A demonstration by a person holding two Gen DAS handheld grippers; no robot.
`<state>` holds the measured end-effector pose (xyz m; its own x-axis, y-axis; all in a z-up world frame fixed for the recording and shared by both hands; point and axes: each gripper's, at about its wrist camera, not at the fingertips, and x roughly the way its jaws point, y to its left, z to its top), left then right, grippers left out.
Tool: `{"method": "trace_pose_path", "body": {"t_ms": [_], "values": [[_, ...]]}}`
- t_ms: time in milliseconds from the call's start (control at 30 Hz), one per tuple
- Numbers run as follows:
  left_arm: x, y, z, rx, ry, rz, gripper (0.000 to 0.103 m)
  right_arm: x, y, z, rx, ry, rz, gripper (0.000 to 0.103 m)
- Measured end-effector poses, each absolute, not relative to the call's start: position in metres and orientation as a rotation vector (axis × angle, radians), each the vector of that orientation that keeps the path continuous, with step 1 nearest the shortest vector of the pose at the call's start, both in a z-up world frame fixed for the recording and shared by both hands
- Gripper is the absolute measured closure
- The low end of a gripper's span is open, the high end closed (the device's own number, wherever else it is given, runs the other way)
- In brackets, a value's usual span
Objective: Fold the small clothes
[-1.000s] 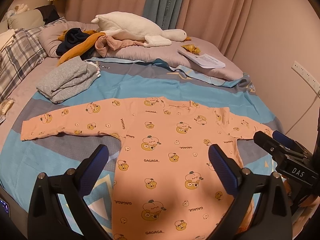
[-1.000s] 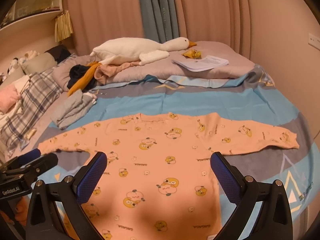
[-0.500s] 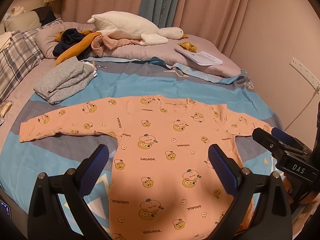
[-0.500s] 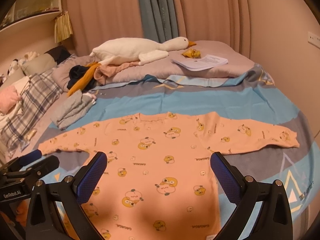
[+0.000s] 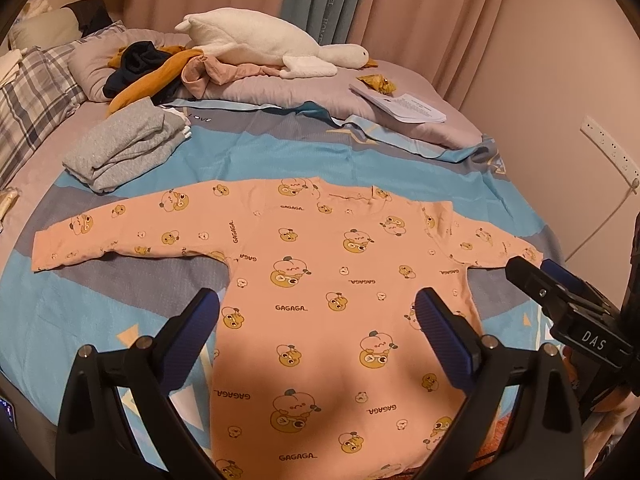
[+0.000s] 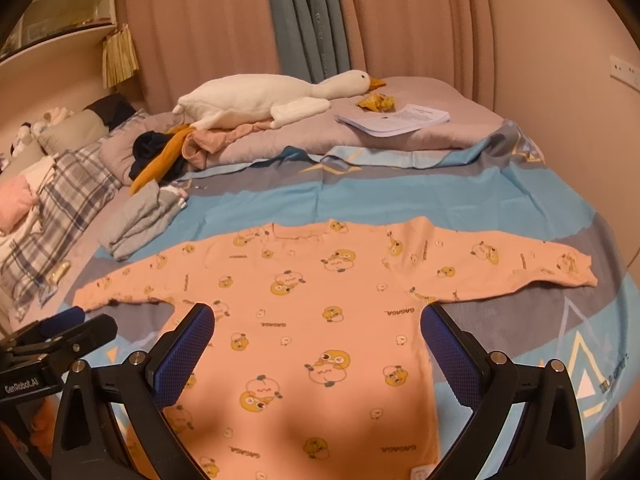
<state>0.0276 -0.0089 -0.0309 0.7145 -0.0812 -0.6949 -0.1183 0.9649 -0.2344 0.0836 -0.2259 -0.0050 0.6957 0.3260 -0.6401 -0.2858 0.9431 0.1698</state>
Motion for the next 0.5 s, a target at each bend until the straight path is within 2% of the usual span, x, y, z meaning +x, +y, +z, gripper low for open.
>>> {"method": "trace_pose_path", "body": {"t_ms": [500], "values": [[0.0302, -0.0104, -0.0315, -0.273, 0.779, 0.013, 0.006, 0.0856, -0.2281, -0.0085, 0.063, 0.742, 0.318, 0.001]]}}
